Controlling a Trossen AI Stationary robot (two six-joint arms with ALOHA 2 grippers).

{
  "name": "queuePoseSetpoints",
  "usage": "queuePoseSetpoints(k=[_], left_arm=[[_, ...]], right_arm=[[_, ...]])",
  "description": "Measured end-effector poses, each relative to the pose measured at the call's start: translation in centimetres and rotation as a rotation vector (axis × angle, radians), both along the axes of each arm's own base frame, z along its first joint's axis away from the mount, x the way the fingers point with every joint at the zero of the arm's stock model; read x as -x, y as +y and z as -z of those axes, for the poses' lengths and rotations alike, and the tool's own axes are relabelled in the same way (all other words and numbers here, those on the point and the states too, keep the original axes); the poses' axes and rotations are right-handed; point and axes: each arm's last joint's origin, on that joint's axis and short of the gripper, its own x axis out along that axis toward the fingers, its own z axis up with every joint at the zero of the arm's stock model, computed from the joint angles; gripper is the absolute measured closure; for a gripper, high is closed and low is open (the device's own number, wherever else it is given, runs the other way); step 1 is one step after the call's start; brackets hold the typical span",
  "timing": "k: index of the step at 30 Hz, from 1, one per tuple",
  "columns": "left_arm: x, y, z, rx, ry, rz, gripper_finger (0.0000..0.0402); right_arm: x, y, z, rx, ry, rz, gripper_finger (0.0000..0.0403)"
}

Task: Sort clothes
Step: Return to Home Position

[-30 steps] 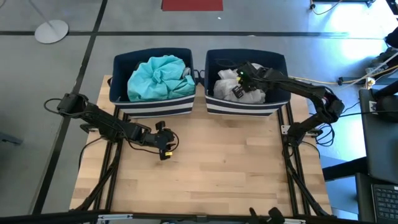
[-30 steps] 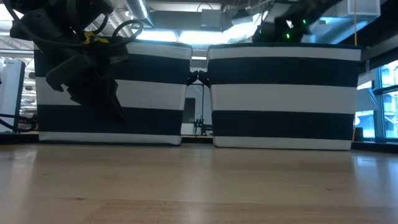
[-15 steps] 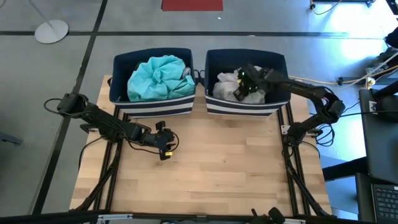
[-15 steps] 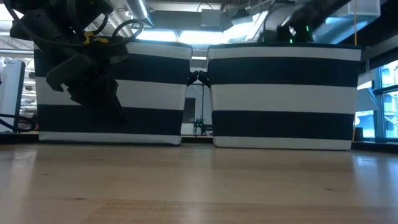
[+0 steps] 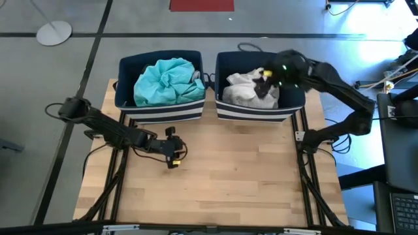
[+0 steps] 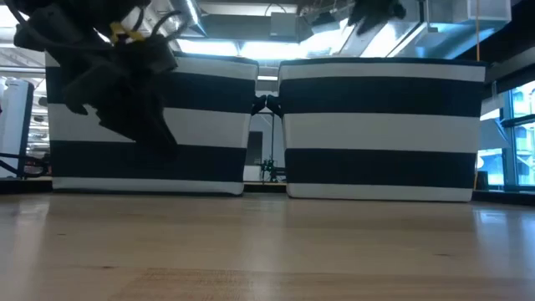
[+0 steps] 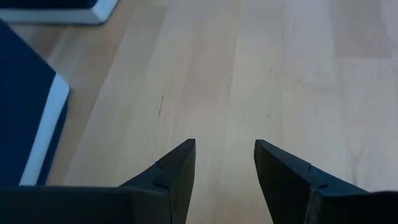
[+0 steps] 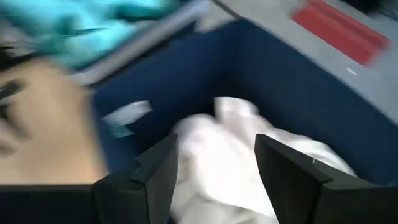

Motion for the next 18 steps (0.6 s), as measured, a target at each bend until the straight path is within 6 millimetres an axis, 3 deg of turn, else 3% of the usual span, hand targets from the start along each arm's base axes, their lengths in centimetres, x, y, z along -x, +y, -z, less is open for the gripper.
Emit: queuePoseSetpoints(k=[4, 8, 13, 18], left_arm=[[0.5, -0.2, -1.4, -0.015, -0.054, 0.046, 0.0247], [1.2, -0.3, -3.6, -0.053, -0.15, 0.087, 0.0248], [2.7, 0.2, -5.0, -0.08, -0.35, 0.149, 0.0269], [5.5, 1.5, -3.2, -0.015, -0.537, 0.22, 0.0298]], right_arm=[[-0.1, 4.3, -0.1, 0.012, -0.05, -0.181, 0.0191], [-0.6, 9.0, 1.8, 0.062, -0.129, -0.343, 0.0192], [-0.3, 13.1, 6.6, 0.115, -0.227, -0.519, 0.0192], [1.0, 15.6, 13.0, 0.105, -0.336, -0.637, 0.0199]])
